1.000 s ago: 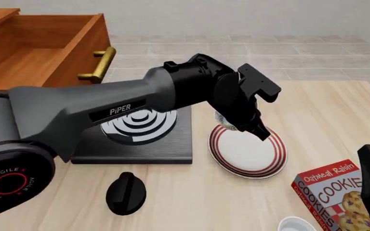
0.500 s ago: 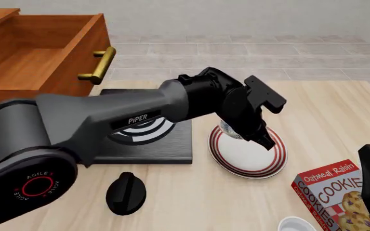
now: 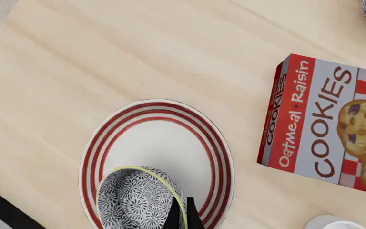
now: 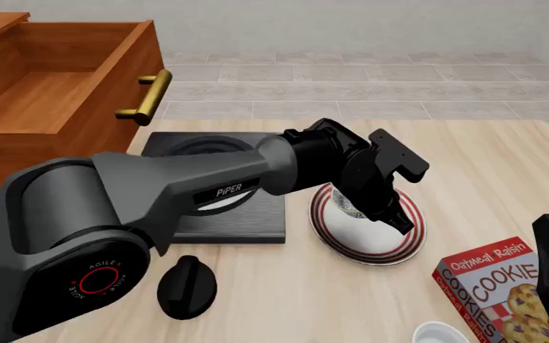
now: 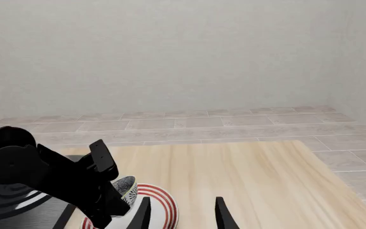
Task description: Pick the akita bowl in the top layer of the wooden cabinet and place it on the plate.
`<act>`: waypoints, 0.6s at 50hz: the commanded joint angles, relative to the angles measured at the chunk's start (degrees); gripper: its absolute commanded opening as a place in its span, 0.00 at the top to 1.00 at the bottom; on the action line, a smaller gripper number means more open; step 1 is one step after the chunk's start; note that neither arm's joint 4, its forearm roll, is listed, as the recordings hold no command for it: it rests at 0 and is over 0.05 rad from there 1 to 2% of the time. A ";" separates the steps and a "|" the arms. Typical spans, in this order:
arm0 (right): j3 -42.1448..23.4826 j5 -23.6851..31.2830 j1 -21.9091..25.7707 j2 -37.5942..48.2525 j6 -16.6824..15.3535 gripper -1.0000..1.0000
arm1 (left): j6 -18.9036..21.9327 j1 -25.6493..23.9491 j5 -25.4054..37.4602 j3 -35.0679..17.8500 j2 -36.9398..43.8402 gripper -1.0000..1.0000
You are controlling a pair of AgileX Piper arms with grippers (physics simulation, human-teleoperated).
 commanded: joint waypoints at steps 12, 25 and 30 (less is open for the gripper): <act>-0.04 0.04 -0.20 0.01 0.23 0.00 | -0.46 0.87 -0.90 -1.41 3.32 1.00; -0.07 0.04 -0.24 0.01 0.25 0.00 | -1.50 0.09 -1.68 -0.91 3.74 1.00; -0.05 0.03 -0.23 0.01 0.23 0.00 | -1.74 -0.14 -1.86 -0.76 3.83 1.00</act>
